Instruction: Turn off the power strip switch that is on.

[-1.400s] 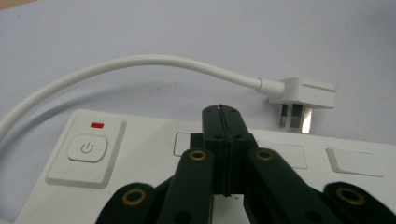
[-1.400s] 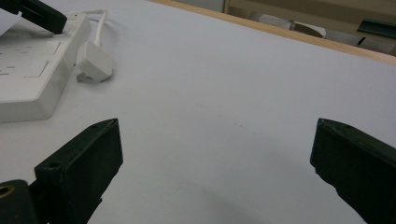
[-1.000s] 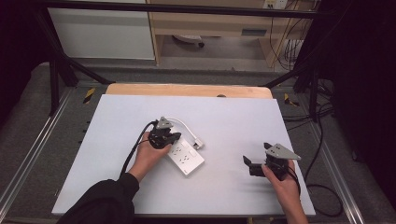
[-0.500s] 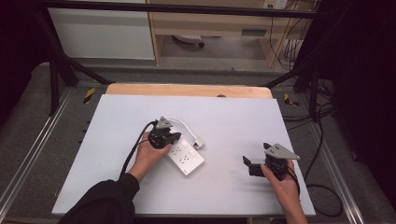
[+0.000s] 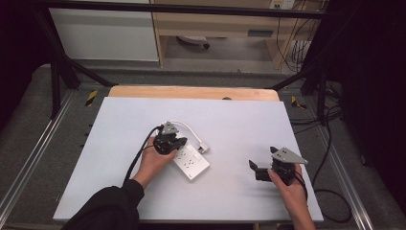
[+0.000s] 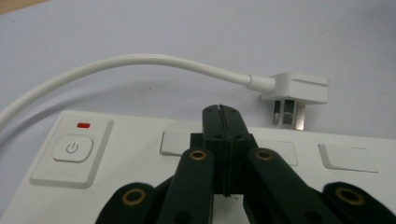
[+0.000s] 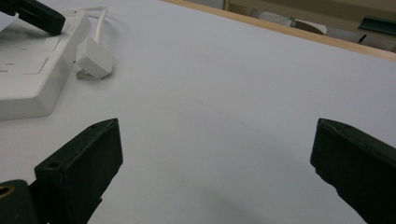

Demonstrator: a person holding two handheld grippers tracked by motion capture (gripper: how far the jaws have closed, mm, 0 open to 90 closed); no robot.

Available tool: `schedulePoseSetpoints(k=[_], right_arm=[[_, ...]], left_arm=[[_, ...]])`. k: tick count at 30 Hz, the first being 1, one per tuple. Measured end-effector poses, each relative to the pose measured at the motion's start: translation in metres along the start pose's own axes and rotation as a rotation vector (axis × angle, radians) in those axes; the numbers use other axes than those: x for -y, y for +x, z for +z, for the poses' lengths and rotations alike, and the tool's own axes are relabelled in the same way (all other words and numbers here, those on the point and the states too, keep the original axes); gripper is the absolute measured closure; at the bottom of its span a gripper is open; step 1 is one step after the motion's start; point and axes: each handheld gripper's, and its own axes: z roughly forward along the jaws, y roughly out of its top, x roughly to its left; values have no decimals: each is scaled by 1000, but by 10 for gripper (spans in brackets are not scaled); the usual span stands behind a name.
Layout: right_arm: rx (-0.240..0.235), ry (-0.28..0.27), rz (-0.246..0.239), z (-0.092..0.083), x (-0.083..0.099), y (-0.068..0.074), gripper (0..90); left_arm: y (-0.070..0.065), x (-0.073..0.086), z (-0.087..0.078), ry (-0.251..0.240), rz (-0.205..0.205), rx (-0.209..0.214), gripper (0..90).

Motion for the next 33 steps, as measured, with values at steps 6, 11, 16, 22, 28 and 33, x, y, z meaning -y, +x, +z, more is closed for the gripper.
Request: schedulePoseSetpoints(k=[6,11,16,22,28,33], right_arm=[[3,-5,3,-1,0,0,28],[5,-6,7,-1,0,-1,28],[5,-7,4,-1,0,-1,27],[3,-8,7,-1,-1,-1,27],[4,-7,6,-1,-1,0,27],[4,-9,6,-1,-1,-1,26]], left_arm=[[1,-1,1,-5,-6,-2,900],[-1,-2,0,-7,-6,5,900],[-2,-6,-4,-22,-2,5,900],[-1,-13,-14,-53,-7,4,900],[2,-17,-25,-74,-1,-3,900],[3,-21,-35,-101,-13,-6,897]])
